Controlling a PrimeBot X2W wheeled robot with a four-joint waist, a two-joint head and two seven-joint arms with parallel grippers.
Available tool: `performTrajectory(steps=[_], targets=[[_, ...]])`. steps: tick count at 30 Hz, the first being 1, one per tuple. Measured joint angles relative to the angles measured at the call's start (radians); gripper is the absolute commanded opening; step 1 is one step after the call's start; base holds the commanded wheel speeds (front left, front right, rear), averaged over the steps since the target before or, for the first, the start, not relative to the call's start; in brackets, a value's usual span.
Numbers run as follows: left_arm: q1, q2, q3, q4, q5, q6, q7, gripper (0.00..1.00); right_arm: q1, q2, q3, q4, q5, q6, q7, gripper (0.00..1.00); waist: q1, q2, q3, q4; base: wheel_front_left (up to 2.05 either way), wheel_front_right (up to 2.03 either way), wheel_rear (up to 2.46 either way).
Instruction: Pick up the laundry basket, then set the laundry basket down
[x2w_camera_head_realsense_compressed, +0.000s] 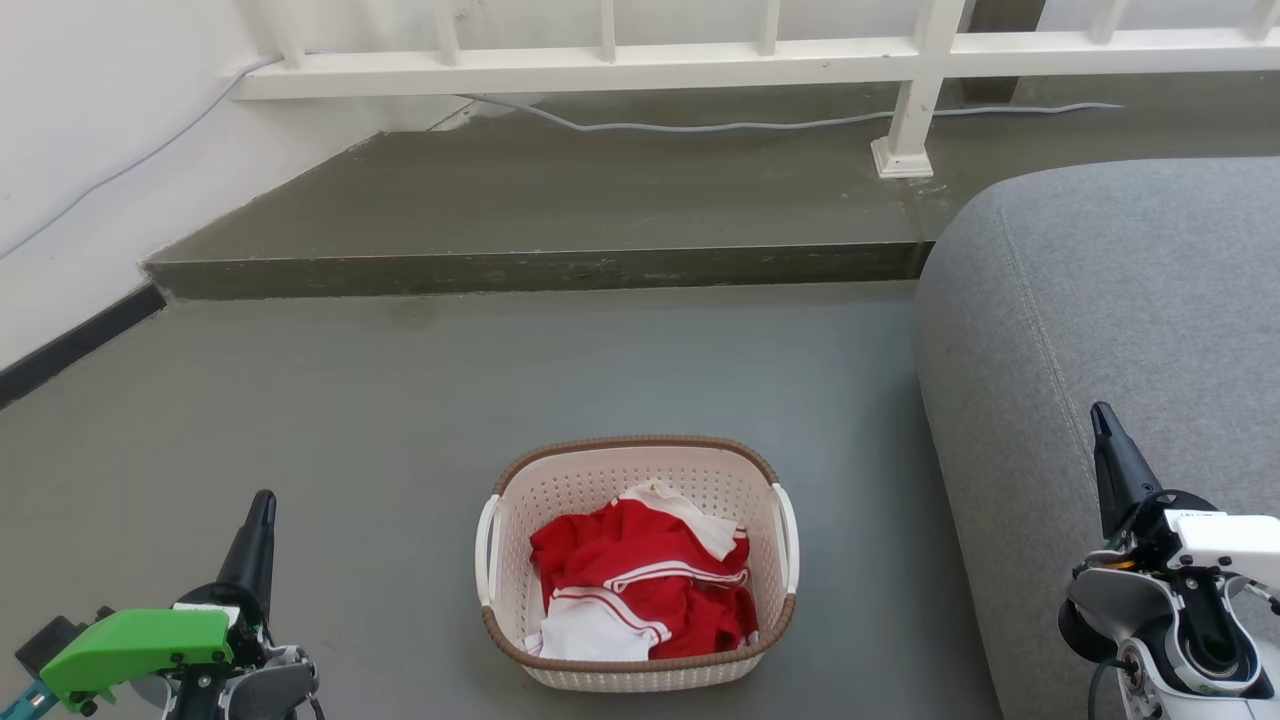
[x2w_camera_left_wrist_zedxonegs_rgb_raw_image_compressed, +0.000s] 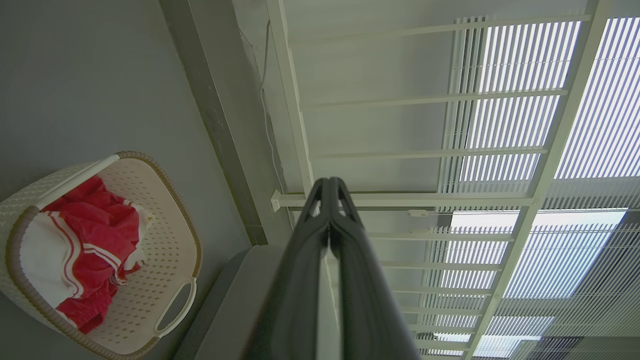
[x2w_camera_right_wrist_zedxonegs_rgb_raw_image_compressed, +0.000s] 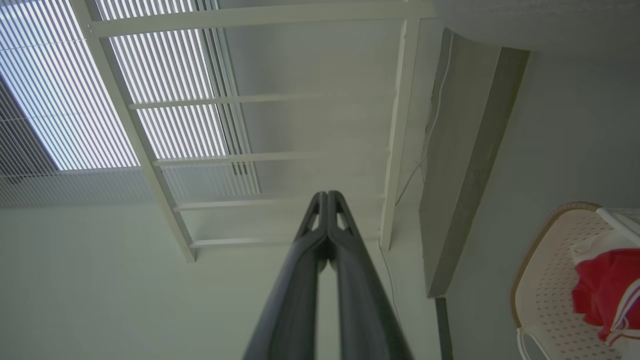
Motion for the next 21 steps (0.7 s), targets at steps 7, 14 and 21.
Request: performTrajectory(steps=[7, 14, 21], targets=[[0.000, 0.000, 0.000, 0.004, 0.000, -0.001, 0.003, 0.00, -0.002, 0.000, -0.001, 0.004, 0.000, 0.000, 0.000, 0.00, 0.0000, 0.0000, 0.000, 0.000, 0.00, 0.00, 0.00], [-0.001, 0.000, 0.001, 0.009, 0.000, -0.006, 0.003, 0.00, -0.010, 0.000, -0.002, 0.006, 0.000, 0.000, 0.000, 0.00, 0.0000, 0.0000, 0.000, 0.000, 0.00, 0.00, 0.00], [-0.001, 0.000, 0.002, 0.013, 0.000, -0.006, 0.003, 0.00, -0.010, 0.000, -0.003, 0.008, 0.000, 0.000, 0.000, 0.00, 0.0000, 0.0000, 0.000, 0.000, 0.00, 0.00, 0.00]])
